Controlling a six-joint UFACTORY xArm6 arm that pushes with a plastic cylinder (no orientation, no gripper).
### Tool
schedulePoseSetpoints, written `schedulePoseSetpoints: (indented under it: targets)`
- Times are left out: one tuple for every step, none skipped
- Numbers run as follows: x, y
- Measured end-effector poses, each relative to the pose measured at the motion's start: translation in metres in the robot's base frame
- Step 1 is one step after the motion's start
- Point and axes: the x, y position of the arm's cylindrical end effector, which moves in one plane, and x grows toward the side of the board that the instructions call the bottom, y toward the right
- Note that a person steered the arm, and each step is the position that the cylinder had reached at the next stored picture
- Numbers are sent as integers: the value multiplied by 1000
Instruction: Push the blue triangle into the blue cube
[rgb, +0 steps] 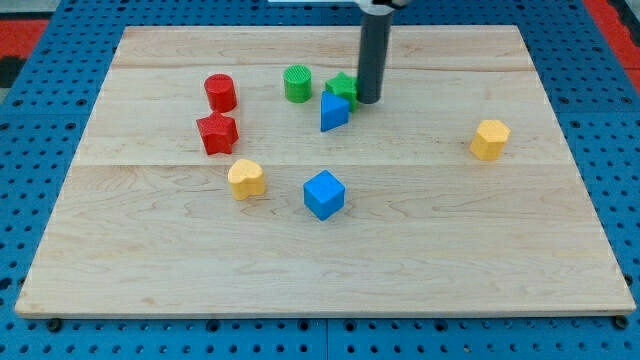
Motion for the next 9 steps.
schedulePoseSetpoints:
  targets:
    - [0,-29]
    - [0,-28]
    - [0,-27]
    - [9,-37]
    - [41,-46]
    - [64,-48]
    - [81,-48]
    - [98,-48]
    - [114,-48]
